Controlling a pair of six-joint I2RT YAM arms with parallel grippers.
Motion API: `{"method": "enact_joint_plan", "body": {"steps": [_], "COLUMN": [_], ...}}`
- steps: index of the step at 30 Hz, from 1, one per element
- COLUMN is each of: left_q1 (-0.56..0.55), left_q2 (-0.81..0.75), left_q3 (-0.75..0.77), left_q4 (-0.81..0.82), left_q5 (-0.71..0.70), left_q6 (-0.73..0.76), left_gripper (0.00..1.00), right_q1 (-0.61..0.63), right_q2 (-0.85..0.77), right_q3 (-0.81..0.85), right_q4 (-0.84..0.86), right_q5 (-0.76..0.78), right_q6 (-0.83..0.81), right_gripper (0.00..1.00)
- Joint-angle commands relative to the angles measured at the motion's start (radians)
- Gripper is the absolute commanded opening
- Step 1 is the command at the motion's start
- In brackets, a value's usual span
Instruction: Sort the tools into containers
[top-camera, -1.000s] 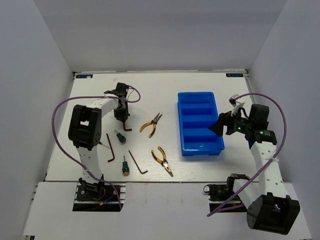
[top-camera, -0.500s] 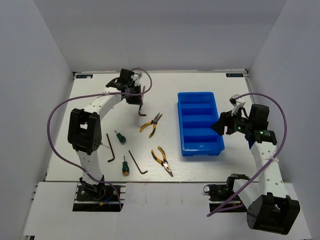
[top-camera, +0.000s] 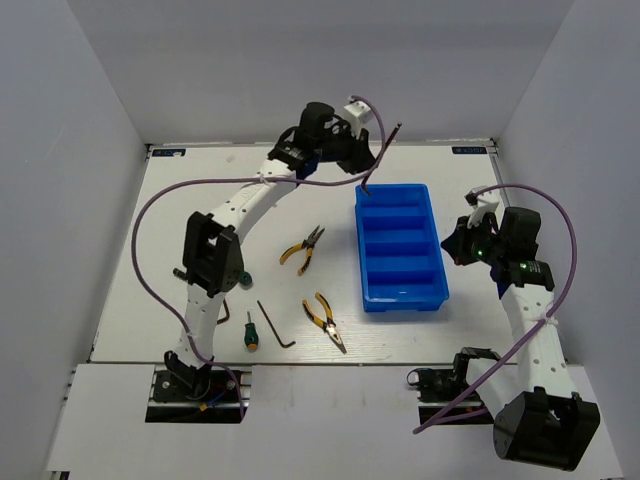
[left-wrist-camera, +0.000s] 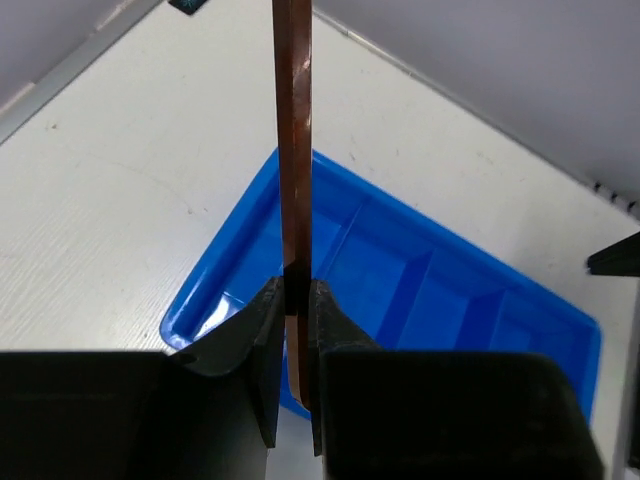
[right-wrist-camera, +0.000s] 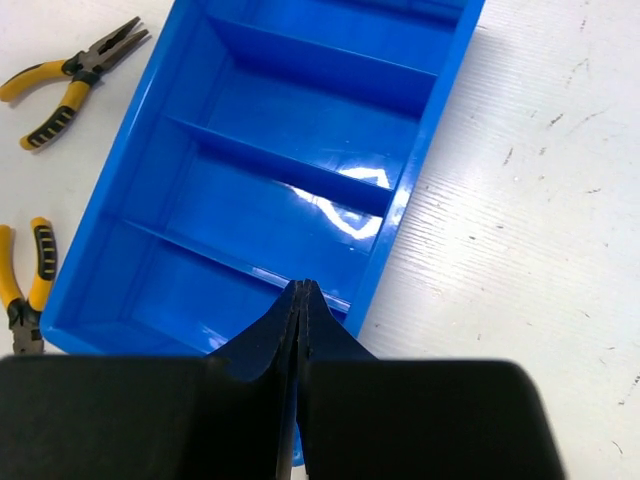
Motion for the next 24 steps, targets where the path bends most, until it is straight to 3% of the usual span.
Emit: {"method": "enact_joint_plan", "body": {"steps": [1,6,9,13,24], "left_q1": [-0.040,-0.062,-0.071,-0.071,-0.071], "left_q2": [0.048,0.109,0.153,0.219,0.273], "left_q3": [0.035,0.045,0.083,0.138,0.129], "left_q4": [0.049,0.153,0.192,0.180,0.181], "left_q5": [0.013,-0.041,0.023,0.051,-0.052], "left_q6": [0.126,0.213,0.213,0.200,0.230], "left_gripper": [0.00,0.00,0.00,0.00,0.00], "right_q1": [-0.008,-0.008,-0.009,-0.009,-0.011], "right_q2": [-0.017,-0.022,-0.020,-0.019,-0.019], "right_q3": [0.000,-0.008,-0.010,-0.010,-0.010], "right_q4": [0.049,0.054,0.057,0.058,0.055], "right_q5": [0.032,0.028,0.032,0.042,0.037], "right_q6": [0.009,0.001,-0.002,-0.007,-0.011], "right_gripper": [0.00,0.00,0.00,0.00,0.00]}}
